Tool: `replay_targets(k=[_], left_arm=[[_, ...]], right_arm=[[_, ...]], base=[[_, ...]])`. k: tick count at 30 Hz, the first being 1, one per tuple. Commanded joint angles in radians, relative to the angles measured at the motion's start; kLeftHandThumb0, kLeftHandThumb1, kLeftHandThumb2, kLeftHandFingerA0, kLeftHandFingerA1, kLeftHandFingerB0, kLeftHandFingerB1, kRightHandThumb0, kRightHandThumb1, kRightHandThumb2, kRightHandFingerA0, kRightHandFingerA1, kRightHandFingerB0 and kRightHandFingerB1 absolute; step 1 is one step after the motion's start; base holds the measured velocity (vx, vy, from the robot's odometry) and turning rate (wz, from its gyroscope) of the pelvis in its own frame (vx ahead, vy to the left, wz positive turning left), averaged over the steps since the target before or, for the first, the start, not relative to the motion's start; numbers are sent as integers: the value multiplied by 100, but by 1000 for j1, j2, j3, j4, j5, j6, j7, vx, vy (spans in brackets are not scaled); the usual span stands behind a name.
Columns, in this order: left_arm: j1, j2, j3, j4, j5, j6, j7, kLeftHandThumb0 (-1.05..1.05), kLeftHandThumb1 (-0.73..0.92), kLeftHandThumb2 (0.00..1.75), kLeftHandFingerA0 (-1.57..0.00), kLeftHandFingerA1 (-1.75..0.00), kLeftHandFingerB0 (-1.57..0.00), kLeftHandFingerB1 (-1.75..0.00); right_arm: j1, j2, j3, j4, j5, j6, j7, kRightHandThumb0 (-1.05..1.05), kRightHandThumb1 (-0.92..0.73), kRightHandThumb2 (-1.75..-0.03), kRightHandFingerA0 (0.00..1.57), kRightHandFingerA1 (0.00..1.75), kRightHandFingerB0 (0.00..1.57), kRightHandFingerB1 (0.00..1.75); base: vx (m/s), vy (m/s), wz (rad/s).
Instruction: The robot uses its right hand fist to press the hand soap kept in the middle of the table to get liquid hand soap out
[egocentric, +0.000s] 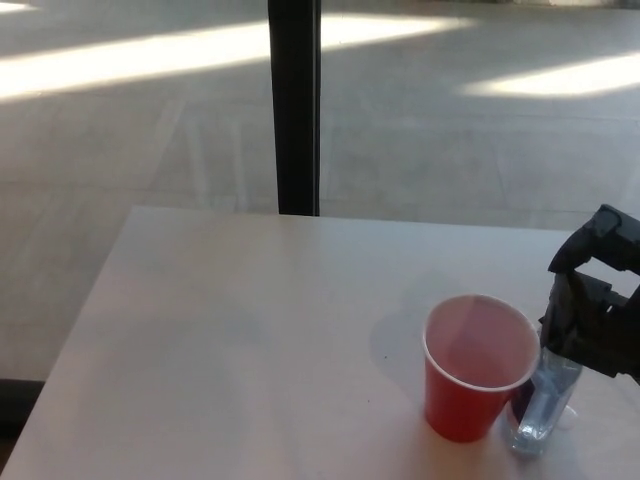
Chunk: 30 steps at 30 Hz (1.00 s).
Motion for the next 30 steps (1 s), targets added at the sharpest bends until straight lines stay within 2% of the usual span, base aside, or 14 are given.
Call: replay_targets(k=[1,4,9,10,11,12,16,20,23,25,30], left_arm=[[8,12,-3,-10,0,2,12,-26,54,113,-69,-86,-49,-75],[4,11,11,-3,-15,0,8,-27,53,113,-65,-85,-46,-74],[0,14,8,6,-7,2,21,-26,53,112,-75,-91,-52,-77],[2,15,5,4,-6,3,17,-26,53,113,-74,-89,-52,-77],[3,16,5,3,-5,3,16,-26,53,113,-74,-89,-52,-77],[5,16,3,-1,-4,5,12,-26,54,113,-71,-88,-51,-76],[6,16,8,2,-8,1,14,-26,54,113,-69,-87,-52,-77],[12,20,6,18,-6,-6,9,-26,54,112,-69,-87,-50,-76],[11,22,3,28,-2,-11,8,-25,54,112,-68,-86,-51,-76],[35,12,11,-18,-13,9,8,-25,56,114,-66,-85,-47,-74],[25,16,8,8,-6,-3,14,-26,54,113,-70,-87,-48,-75]], right_arm=[[147,12,65,169,-91,139,-23,-16,-62,-122,99,175,64,169],[148,17,64,177,-84,133,-32,-17,-62,-121,100,175,66,167],[131,-5,61,169,-83,132,-28,-16,-62,-119,97,175,61,164],[127,-8,57,163,-81,134,-28,-17,-64,-116,93,175,68,155],[125,-9,56,160,-79,134,-28,-17,-64,-116,93,175,68,155],[116,-11,47,149,-65,146,-29,-18,-66,-110,95,175,61,160],[39,-28,4,104,-14,208,-43,-16,-68,-109,95,175,61,164],[-40,-38,-39,63,34,256,-61,-16,-59,-125,98,175,64,162],[-87,-44,-68,46,72,287,-61,-17,-58,-127,99,175,63,163],[-201,-63,-119,12,130,328,-85,-14,-52,-133,98,175,67,158],[-296,-87,-169,-16,170,378,-98,-19,-51,-131,100,175,72,154]], base=[[0,0,0],[0,0,0],[0,0,0],[0,0,0],[0,0,0],[0,0,0],[0,0,0],[0,0,0],[0,0,0],[0,0,0],[0,0,0]])
